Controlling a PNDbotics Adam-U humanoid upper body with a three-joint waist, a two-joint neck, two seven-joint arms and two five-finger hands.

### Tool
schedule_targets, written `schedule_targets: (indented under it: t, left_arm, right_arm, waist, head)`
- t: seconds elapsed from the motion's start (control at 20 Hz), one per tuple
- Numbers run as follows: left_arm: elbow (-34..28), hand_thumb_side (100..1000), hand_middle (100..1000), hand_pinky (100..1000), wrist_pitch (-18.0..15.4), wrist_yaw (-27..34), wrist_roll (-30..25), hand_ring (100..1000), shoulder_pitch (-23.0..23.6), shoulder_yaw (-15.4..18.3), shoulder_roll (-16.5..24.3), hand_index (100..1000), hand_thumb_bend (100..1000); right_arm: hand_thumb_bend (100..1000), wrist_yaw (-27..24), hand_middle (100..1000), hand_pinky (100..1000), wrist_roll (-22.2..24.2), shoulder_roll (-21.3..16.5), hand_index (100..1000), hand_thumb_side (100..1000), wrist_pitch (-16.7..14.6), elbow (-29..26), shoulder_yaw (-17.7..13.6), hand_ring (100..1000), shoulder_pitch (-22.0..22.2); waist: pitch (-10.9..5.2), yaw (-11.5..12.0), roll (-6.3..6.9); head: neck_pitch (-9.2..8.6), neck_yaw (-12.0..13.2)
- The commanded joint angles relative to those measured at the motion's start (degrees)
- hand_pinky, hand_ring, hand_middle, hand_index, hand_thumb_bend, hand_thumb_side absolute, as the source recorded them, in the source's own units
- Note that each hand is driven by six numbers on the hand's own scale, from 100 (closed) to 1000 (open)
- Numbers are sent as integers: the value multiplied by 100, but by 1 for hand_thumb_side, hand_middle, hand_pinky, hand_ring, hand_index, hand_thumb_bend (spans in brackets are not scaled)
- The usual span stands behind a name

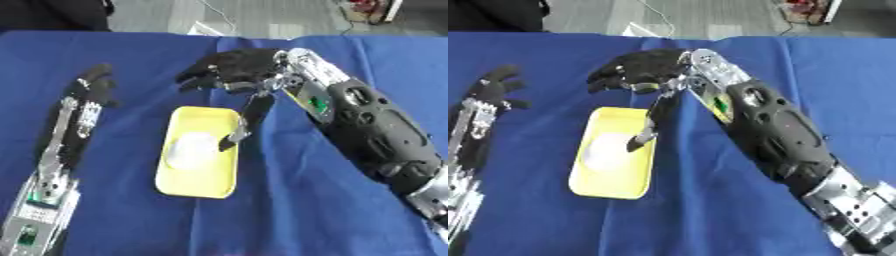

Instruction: Pick up objects on the table and place them in the box.

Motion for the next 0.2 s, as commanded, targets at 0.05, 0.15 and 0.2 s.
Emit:
schedule_targets:
  t: [0.05,0.15,0.2]
  left_arm:
    - [-77,911,847,638,-1,-35,34,790,-11,66,117,911,506]
    - [-70,912,847,638,5,-50,35,790,9,69,133,911,506]
    - [-67,912,847,639,8,-60,35,790,21,70,144,911,505]
  right_arm:
    - [600,-439,1000,1000,507,-468,1000,835,-225,-615,35,1000,-45]
    - [479,-674,1000,1000,461,-835,1000,910,-28,-1029,35,1000,-13]
    - [434,-774,1000,1000,431,-1024,1000,937,77,-1235,34,1000,10]
  waist:
    - [-111,-22,10]
    - [-127,-55,2]
    - [-138,-70,-7]
  head:
    - [-85,102]
    - [-92,153]
    - [-92,185]
